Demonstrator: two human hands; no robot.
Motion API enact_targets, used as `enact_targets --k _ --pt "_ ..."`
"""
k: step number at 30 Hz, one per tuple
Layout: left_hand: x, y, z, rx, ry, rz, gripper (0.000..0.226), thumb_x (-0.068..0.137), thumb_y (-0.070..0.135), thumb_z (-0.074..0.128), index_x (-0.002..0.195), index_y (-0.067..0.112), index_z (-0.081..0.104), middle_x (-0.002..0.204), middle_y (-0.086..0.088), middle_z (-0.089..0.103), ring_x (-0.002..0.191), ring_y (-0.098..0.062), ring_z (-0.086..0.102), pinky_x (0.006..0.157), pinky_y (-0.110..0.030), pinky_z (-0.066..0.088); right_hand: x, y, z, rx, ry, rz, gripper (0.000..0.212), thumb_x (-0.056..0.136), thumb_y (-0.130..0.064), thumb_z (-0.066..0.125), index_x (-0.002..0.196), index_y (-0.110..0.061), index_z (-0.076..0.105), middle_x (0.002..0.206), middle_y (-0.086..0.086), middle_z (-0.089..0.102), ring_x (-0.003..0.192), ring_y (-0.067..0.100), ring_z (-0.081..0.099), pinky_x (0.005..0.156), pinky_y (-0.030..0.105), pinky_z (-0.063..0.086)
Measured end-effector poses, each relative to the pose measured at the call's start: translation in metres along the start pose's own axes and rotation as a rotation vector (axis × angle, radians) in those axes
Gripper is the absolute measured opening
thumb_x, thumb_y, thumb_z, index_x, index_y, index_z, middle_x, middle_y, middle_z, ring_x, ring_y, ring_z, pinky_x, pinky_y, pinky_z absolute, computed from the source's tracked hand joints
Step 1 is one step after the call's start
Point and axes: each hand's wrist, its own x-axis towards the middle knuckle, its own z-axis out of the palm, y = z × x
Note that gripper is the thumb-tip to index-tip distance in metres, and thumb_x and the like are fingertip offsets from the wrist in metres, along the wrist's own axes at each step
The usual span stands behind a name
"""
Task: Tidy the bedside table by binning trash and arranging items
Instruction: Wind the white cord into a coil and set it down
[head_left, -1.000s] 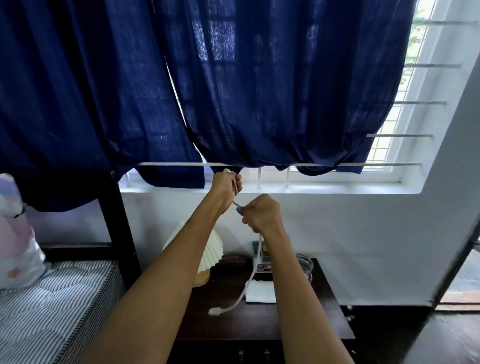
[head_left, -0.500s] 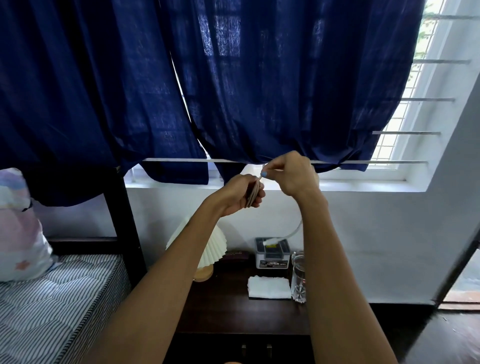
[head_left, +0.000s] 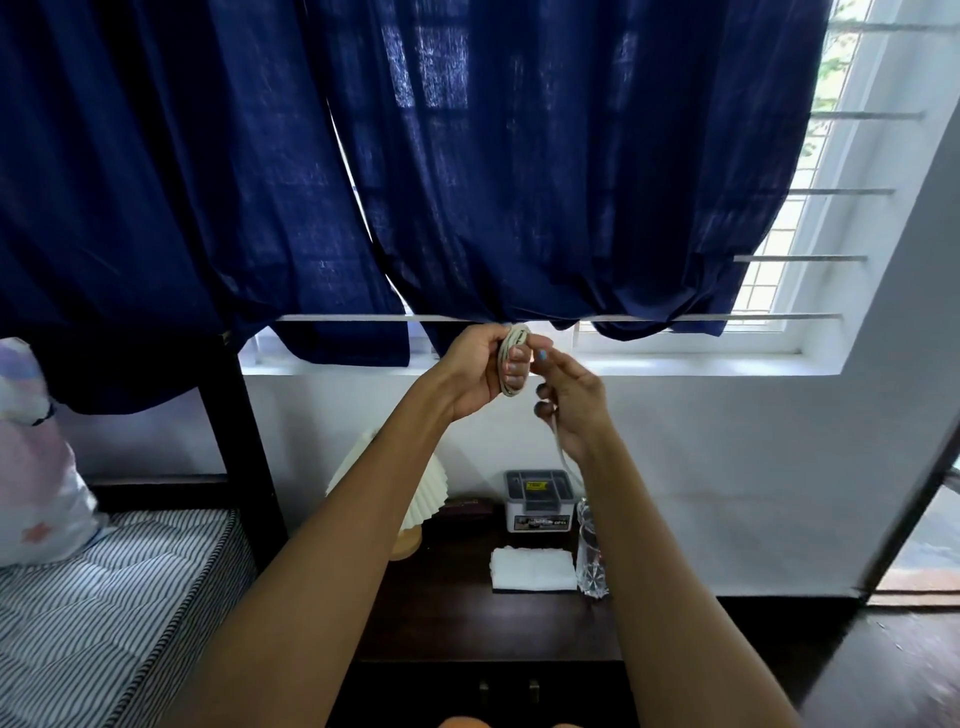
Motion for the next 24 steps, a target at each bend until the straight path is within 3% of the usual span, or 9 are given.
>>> enact_targets --k 5,8,10,12,14,19,22,24 --pt "0.015 0.003 -0.004 -0.087 0.201 0.105 0.045 0.102 0.019 0.019 0.091 -0.001 0.058 0.047 0.006 0.043 0.043 -0.005 0.035 0.049 -0.017 0.032 -0.02 0.036 0.015 -0.092 0.103 0.053 0.023 0.092 -0.005 0.056 0.108 -0.013 0.069 0.077 0.003 0.067 0.052 0.009 0.045 0.04 0.018 0.035" --pt "0.017 -0.001 -0.011 -0.043 0.38 0.134 0.04 0.103 0.018 0.023 0.09 0.0 0.056 0.062 -0.001 0.043 0.054 -0.009 0.036 0.054 -0.019 0.036 -0.025 0.036 0.023 -0.401 0.114 -0.012 0.024 0.091 -0.006 0.055 0.11 -0.009 0.07 0.075 0.006 0.066 0.048 0.01 0.047 0.039 0.017 0.039" --pt "0.016 -0.002 -0.016 -0.059 0.482 0.148 0.032 0.102 0.014 0.026 0.09 0.0 0.052 0.067 -0.004 0.045 0.057 -0.01 0.039 0.056 -0.02 0.038 -0.027 0.03 0.028 -0.676 0.072 -0.111 0.024 0.09 -0.004 0.054 0.107 -0.005 0.072 0.082 0.011 0.07 0.055 0.013 0.053 0.051 0.02 0.049" --pt "0.016 0.0 -0.019 -0.088 0.547 0.148 0.03 0.101 0.01 0.028 0.081 0.002 0.049 0.067 -0.005 0.045 0.057 -0.012 0.039 0.058 -0.02 0.038 -0.027 0.021 0.035 -0.877 0.029 -0.158 0.019 0.087 -0.005 0.058 0.1 -0.002 0.073 0.093 0.018 0.072 0.069 0.022 0.059 0.071 0.035 0.057" --pt "0.017 0.003 -0.019 -0.095 0.597 0.141 0.028 0.099 0.005 0.031 0.076 0.005 0.046 0.067 -0.006 0.043 0.058 -0.012 0.038 0.059 -0.021 0.038 -0.028 0.01 0.042 -0.972 -0.008 -0.132 0.015 0.085 -0.008 0.064 0.095 0.0 0.071 0.096 0.021 0.07 0.078 0.031 0.064 0.078 0.045 0.058" --pt "0.018 0.0 -0.025 0.131 0.621 0.073 0.006 0.096 -0.001 0.039 0.097 -0.002 0.045 0.072 -0.007 0.045 0.064 -0.012 0.043 0.067 -0.025 0.045 -0.036 -0.018 0.046 -1.128 -0.066 -0.192 0.013 0.081 -0.008 0.07 0.09 0.0 0.069 0.091 0.02 0.071 0.086 0.037 0.068 0.078 0.047 0.058" --pt "0.009 0.001 -0.029 0.275 0.515 0.028 0.014 0.093 -0.002 0.038 0.083 0.002 0.046 0.071 -0.009 0.045 0.062 -0.014 0.044 0.06 -0.024 0.043 -0.04 -0.039 0.046 -1.182 -0.079 -0.32 0.005 0.077 -0.007 0.072 0.081 -0.003 0.071 0.081 0.017 0.07 0.079 0.035 0.068 0.073 0.045 0.058" --pt "0.0 0.002 -0.028 0.303 0.423 -0.012 0.019 0.091 0.0 0.038 0.074 0.006 0.045 0.069 -0.009 0.045 0.058 -0.013 0.045 0.051 -0.021 0.043 -0.04 -0.053 0.045 -1.206 -0.109 -0.411 0.003 0.075 -0.006 0.073 0.074 -0.009 0.073 0.065 0.005 0.068 0.065 0.023 0.066 0.062 0.032 0.056"
